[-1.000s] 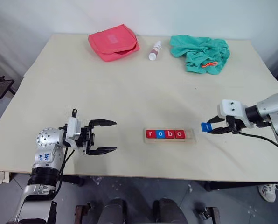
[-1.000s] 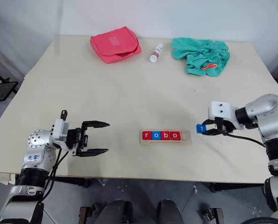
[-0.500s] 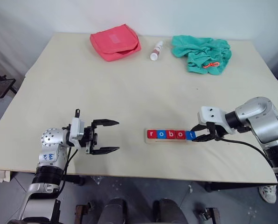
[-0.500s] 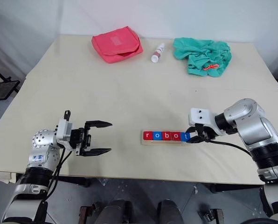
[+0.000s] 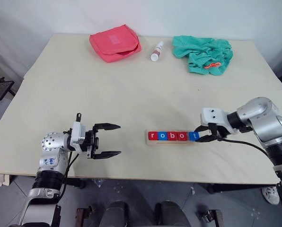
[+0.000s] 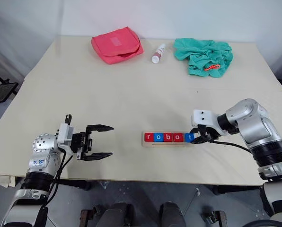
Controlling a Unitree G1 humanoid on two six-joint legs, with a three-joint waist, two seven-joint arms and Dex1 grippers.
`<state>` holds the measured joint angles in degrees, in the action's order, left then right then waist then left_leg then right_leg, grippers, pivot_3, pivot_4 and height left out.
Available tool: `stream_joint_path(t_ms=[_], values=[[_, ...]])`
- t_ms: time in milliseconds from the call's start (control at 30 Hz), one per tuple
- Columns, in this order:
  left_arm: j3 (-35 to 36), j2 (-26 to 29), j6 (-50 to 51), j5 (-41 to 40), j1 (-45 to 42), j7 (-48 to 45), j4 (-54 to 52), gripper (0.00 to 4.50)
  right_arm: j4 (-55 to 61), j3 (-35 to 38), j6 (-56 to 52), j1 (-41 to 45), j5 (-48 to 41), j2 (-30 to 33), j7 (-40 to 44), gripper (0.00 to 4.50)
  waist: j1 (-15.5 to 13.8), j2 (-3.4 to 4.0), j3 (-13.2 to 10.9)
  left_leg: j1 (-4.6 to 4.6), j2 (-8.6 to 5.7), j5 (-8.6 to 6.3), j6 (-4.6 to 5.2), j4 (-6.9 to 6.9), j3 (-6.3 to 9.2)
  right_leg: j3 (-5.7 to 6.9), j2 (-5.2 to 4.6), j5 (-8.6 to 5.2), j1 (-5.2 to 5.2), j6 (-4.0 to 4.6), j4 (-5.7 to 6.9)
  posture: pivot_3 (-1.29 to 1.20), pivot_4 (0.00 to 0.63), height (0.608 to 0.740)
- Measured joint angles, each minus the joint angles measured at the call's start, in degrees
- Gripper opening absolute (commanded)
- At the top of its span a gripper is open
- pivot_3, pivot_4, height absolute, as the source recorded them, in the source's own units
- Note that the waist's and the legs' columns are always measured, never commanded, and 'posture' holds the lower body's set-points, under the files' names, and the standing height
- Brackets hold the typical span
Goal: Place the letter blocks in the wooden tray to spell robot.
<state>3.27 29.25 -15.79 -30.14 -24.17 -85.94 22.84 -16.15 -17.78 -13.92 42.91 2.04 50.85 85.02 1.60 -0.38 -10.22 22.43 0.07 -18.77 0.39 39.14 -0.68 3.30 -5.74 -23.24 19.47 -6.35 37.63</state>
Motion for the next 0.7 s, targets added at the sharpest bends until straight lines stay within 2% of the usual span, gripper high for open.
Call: stream_joint_path(t_ms=[333, 700], values=[[0.03, -0.07, -0.38, 0.13, 0.39, 0.02, -0.54, 4.50, -0.33, -0.17, 0.38, 1.20, 1.54, -2.15, -0.34, 1.47, -0.02, 0.00, 0.00, 0.00, -0.01, 0.00, 0.00, 0.00, 0.03, 0.05, -0.01, 0.00, -0.01, 0.00, 0.02, 0.00, 0.150, 0.740], [0.11, -0.18, -0.48, 0.18, 1.17, 0.04, -1.62, 4.50, -0.51, -0.11, 1.09, 1.12, 1.53, -0.50, -0.30, 1.47, -0.02, 0.00, 0.00, 0.00, -0.01, 0.00, 0.00, 0.00, 0.04, 0.07, -0.02, 0.00, -0.01, 0.00, 0.01, 0.00, 0.150, 0.740]])
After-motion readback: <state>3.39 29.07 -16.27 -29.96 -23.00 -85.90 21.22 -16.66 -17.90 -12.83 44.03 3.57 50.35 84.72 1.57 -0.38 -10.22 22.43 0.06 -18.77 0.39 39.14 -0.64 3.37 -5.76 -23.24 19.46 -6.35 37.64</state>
